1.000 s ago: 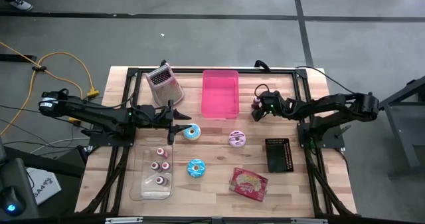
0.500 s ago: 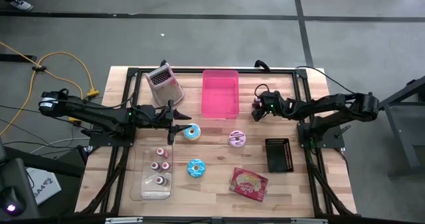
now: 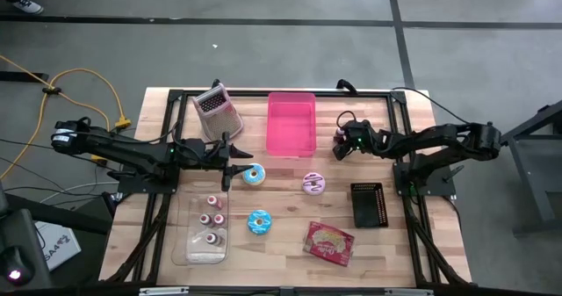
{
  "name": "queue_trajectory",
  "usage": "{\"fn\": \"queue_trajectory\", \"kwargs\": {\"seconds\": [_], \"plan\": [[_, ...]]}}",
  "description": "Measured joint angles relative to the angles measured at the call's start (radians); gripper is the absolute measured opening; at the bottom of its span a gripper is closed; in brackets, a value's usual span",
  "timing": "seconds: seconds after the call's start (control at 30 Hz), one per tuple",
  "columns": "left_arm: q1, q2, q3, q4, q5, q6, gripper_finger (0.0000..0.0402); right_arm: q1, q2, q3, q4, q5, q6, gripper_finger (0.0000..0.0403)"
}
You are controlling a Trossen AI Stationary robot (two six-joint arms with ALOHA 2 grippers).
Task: Pick & Place Food Item
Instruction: Put the red large food coloring bottle into the transparent bin
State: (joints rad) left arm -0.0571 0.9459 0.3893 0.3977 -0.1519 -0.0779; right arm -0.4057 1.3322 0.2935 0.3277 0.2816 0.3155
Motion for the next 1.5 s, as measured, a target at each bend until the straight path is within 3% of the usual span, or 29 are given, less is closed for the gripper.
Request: {"fn": "queue_trajectory", "kwargs": {"seconds": [0.43,0.83,1.17,1.5], "plan": [[0.0,0.0,0.0,0.0,0.0,0.0,0.0152,0.0,-0.047,0.0,-0.002,-0.034,-0.024,0.0148],[0.0,0.0,0.0,0.0,0.001,0.0,0.0152,0.0,-0.082,0.001,-0.023,-0.143,-0.021,0.0148],[0.0,0.0,0.0,0.0,0.001,0.0,0.0152,0.0,-0.283,0.014,-0.219,-0.252,0.004,0.0148],[0.0,0.0,0.0,0.0,0.001,0.0,0.0152,0.127,-0.337,0.223,-0.475,-0.253,-0.032,0.0148]]}}
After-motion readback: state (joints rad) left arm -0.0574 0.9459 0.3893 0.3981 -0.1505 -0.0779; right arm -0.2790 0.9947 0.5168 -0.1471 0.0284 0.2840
